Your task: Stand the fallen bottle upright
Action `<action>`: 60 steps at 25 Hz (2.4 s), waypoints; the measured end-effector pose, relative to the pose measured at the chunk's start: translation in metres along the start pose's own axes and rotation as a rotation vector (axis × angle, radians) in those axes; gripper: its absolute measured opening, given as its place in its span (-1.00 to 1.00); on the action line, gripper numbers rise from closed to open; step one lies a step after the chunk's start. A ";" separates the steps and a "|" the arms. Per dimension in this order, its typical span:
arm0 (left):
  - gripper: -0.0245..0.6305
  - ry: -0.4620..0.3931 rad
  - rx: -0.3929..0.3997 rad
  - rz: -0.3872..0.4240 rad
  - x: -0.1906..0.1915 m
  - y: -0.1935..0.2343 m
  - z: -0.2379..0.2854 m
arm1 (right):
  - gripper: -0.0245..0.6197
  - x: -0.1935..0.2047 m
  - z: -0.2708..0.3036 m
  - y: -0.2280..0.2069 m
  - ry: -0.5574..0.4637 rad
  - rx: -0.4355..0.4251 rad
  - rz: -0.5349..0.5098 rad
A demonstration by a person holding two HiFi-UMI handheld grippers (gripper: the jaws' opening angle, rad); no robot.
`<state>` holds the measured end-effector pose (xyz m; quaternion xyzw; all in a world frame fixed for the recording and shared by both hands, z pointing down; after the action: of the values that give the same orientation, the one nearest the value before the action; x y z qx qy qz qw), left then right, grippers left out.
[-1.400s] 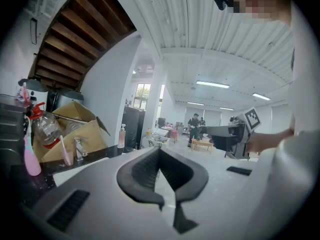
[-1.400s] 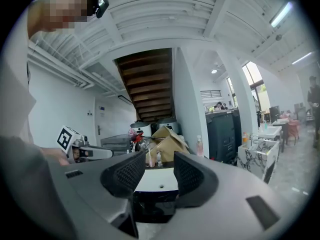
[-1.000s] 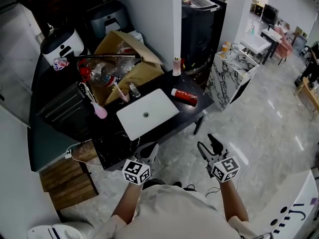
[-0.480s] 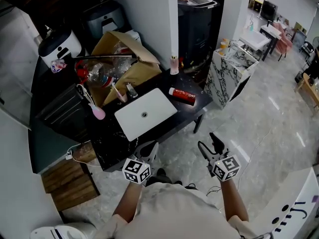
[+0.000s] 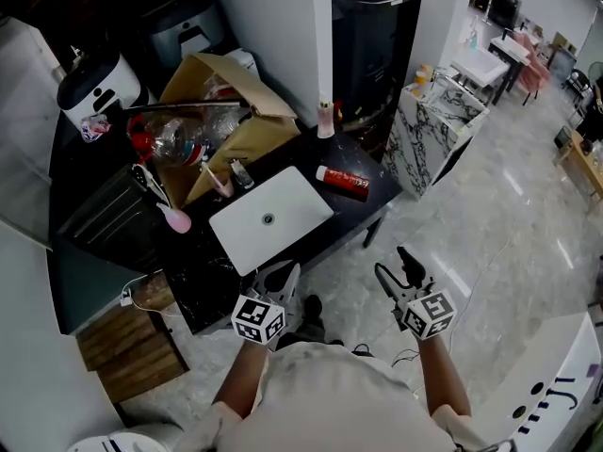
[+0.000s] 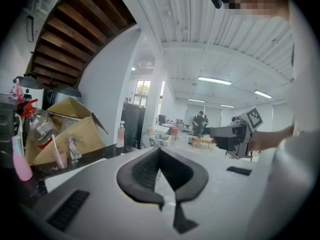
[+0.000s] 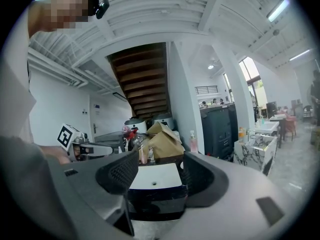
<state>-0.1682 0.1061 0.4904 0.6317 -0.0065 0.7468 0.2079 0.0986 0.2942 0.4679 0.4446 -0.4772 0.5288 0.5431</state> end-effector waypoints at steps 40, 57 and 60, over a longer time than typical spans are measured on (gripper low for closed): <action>-0.90 0.127 0.139 -0.064 -0.044 0.187 0.169 | -0.06 -0.009 0.214 -0.077 0.202 0.090 0.014; -0.90 0.099 -0.055 -0.133 -0.049 0.169 0.205 | -0.02 -0.008 0.272 -0.163 0.222 -0.115 -0.022; -0.90 0.088 -0.099 -0.154 -0.050 0.169 0.207 | -0.02 -0.008 0.287 -0.171 0.234 -0.163 -0.038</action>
<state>-0.0214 -0.1204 0.5275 0.5860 0.0141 0.7543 0.2956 0.2561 0.0016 0.5065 0.3432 -0.4435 0.5262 0.6392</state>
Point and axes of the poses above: the fingertips, and each gripper's own axes: z forward along the fingers, y to its left, x out of its underside, the point moved 10 cm from there along -z, backward along the fingers, and after that the axes turned 7 degrees about -z, right-handed, at the moved point
